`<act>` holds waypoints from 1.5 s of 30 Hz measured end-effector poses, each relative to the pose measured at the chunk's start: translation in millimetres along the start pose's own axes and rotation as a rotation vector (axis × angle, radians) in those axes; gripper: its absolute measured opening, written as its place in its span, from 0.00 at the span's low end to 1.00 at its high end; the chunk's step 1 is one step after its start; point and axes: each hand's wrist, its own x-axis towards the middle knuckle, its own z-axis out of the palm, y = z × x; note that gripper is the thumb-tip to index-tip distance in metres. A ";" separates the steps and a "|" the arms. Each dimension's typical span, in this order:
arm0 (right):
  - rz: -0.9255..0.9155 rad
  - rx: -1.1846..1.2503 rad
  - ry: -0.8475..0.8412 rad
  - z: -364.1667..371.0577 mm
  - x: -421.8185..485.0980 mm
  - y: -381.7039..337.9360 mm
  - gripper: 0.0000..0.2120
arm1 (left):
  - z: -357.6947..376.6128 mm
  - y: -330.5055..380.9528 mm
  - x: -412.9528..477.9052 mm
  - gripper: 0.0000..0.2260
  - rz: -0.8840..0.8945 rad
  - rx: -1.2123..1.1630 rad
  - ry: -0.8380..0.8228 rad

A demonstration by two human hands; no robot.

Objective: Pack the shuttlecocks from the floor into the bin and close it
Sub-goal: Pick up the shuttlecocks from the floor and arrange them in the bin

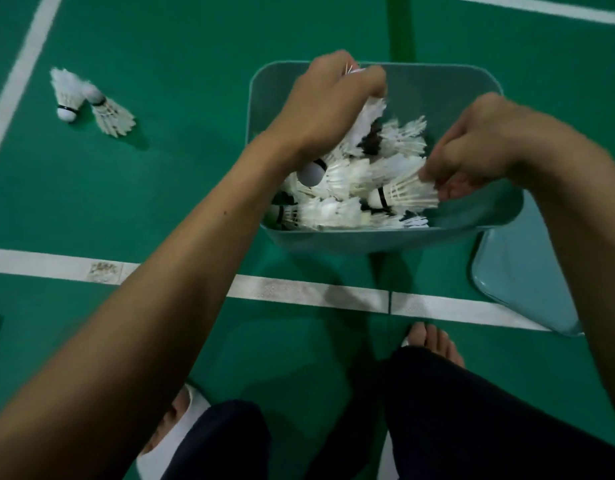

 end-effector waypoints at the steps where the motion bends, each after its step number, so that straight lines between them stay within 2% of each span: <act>1: 0.007 -0.003 -0.006 4.4 6.8 8.5 0.08 | 7.9 -1.1 -1.8 0.15 -0.004 0.010 -0.016; 5: -0.010 0.031 -0.075 23.2 26.9 25.5 0.08 | 25.8 -9.7 -7.7 0.11 -0.029 0.038 -0.023; 9: -0.055 0.101 -0.183 43.6 40.1 19.7 0.09 | 29.3 -11.7 -8.3 0.07 -0.154 -0.010 -0.011; 13: -0.077 0.159 -0.209 62.4 49.2 16.8 0.10 | 35.8 -14.8 -5.1 0.08 -0.247 -0.028 0.060; 17: -0.076 0.200 -0.275 52.2 48.6 23.5 0.11 | 43.9 -13.0 2.5 0.09 -0.260 0.003 0.009; 18: -0.070 0.194 -0.255 42.5 47.7 27.8 0.11 | 45.3 -11.2 5.1 0.09 -0.259 0.014 -0.020; 20: -0.100 0.244 -0.110 20.9 44.9 38.6 0.12 | 46.7 -9.2 8.8 0.08 -0.239 0.033 -0.110; 23: -0.218 0.502 0.099 -5.3 40.7 48.3 0.13 | 51.1 -7.6 7.1 0.13 -0.162 0.078 -0.273; 26: -0.283 0.505 0.014 -6.4 37.7 40.0 0.15 | 54.6 -8.3 3.2 0.22 -0.092 0.090 -0.358; 29: -0.303 0.404 -0.061 -0.1 39.5 34.1 0.07 | 53.2 -11.7 -0.4 0.27 -0.057 0.114 -0.376; 31: -0.265 0.421 -0.067 -2.0 39.4 35.3 0.05 | 48.4 -14.6 -4.2 0.30 -0.050 0.101 -0.353; 35: -0.173 0.375 0.018 -13.5 33.1 48.2 0.11 | 32.4 -24.6 -11.3 0.33 -0.077 0.098 -0.192; 41: -0.077 0.069 -0.037 6.2 35.5 49.2 0.08 | 25.8 -25.6 -16.6 0.36 -0.110 0.098 -0.014; 45: -0.086 0.049 -0.117 29.3 42.9 38.1 0.10 | 29.9 -27.4 -19.2 0.37 -0.098 0.098 0.050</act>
